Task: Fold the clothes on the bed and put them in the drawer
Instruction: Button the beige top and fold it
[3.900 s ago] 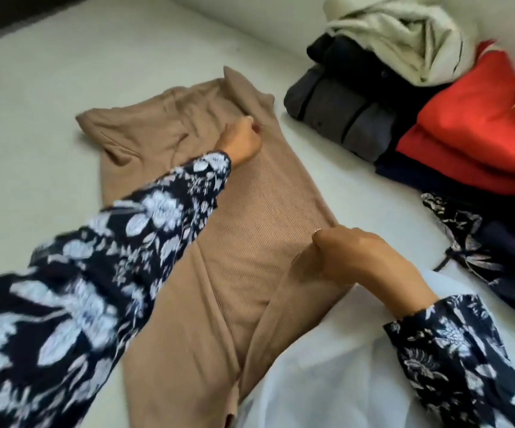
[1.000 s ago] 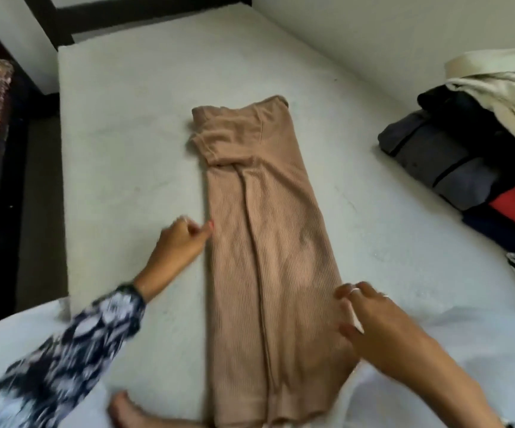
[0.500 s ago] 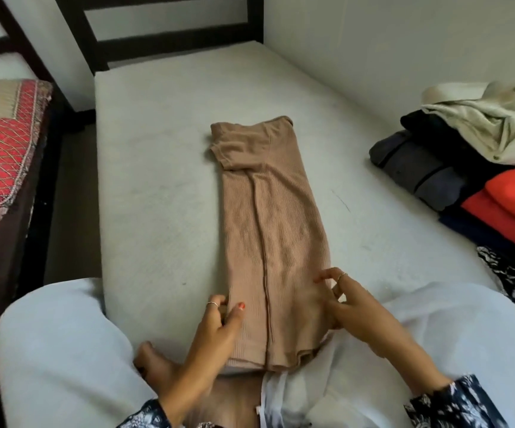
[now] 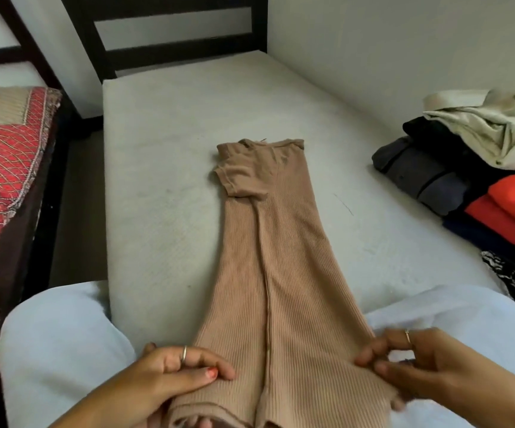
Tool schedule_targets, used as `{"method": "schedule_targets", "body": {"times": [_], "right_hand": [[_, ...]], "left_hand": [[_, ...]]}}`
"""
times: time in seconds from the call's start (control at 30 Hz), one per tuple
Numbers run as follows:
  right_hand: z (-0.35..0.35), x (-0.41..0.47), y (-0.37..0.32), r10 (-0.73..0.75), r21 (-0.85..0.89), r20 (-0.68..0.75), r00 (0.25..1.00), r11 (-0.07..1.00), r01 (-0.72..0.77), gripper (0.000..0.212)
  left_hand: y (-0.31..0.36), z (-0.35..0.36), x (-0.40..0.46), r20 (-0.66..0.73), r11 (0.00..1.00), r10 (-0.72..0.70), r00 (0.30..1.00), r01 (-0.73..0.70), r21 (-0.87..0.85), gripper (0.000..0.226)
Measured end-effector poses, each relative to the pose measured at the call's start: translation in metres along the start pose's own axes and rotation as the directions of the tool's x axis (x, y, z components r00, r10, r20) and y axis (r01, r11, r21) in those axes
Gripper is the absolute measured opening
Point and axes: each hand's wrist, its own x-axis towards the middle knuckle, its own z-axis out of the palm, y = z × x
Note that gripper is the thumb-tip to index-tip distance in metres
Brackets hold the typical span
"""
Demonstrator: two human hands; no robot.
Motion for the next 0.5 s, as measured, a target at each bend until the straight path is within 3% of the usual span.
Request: {"method": "schedule_targets", "body": {"times": [0.07, 0.13, 0.2, 0.23, 0.3, 0.33, 0.4, 0.5], "right_hand": [[-0.002, 0.008, -0.007, -0.054, 0.084, -0.058, 0.997, 0.995, 0.058, 0.066], [-0.009, 0.023, -0.026, -0.099, 0.223, -0.122, 0.988, 0.967, 0.125, 0.076], [-0.023, 0.049, -0.051, -0.121, 0.382, -0.151, 0.981, 0.908, 0.171, 0.068], [-0.033, 0.067, -0.061, -0.115, 0.462, -0.165, 0.98, 0.869, 0.18, 0.058], [-0.056, 0.113, -0.078, -0.021, 0.618, -0.257, 0.966, 0.765, 0.181, 0.023], [-0.067, 0.138, -0.082, 0.04, 0.644, -0.326, 0.945, 0.741, 0.191, 0.017], [-0.087, 0.184, -0.077, 0.107, 0.659, -0.435, 0.894, 0.714, 0.235, 0.029], [-0.095, 0.211, -0.051, 0.195, 0.545, -0.494, 0.848, 0.829, 0.127, 0.041]], "left_hand": [[0.006, -0.007, 0.007, -0.099, 0.95, -0.041, 0.994, 0.009, -0.313, 0.055], [0.029, -0.019, 0.015, -0.178, 0.89, -0.043, 0.983, -0.043, -0.453, 0.054], [0.056, -0.041, 0.035, -0.167, 0.814, -0.011, 0.986, -0.088, -0.574, 0.069], [0.068, -0.055, 0.052, -0.175, 0.779, -0.014, 0.984, -0.099, -0.619, 0.064], [0.091, -0.083, 0.095, -0.277, 0.714, -0.05, 0.96, -0.16, -0.682, 0.03], [0.102, -0.096, 0.119, -0.341, 0.703, -0.029, 0.94, -0.223, -0.675, 0.031], [0.104, -0.117, 0.165, -0.443, 0.724, 0.036, 0.896, -0.329, -0.606, 0.05], [0.071, -0.123, 0.205, -0.596, 0.932, 0.078, 0.799, -0.27, -0.241, 0.062]]}}
